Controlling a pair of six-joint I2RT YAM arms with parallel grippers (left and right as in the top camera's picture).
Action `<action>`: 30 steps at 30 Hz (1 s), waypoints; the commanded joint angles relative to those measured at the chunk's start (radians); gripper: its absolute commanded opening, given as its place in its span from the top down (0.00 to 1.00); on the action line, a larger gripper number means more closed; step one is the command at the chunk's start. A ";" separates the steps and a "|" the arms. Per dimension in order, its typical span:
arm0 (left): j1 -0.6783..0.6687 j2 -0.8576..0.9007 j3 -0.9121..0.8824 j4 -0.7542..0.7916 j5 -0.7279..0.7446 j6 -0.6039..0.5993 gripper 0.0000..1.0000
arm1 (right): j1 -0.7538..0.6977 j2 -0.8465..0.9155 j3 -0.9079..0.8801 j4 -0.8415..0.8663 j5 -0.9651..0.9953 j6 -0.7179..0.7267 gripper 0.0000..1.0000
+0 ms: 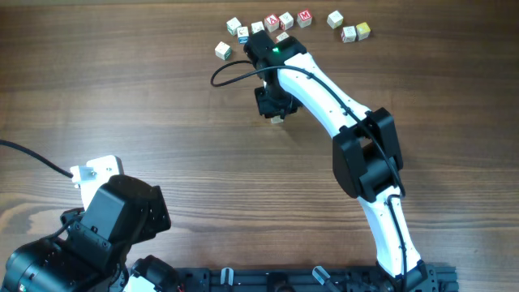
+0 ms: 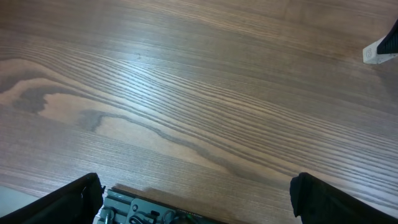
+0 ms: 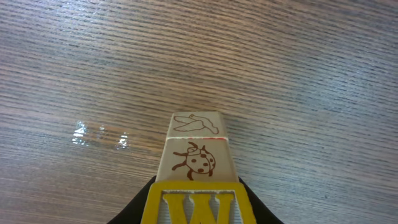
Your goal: Form a tower
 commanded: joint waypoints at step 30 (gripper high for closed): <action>0.005 -0.001 -0.001 0.002 -0.002 -0.010 0.00 | -0.007 -0.038 0.025 -0.013 -0.002 -0.037 0.83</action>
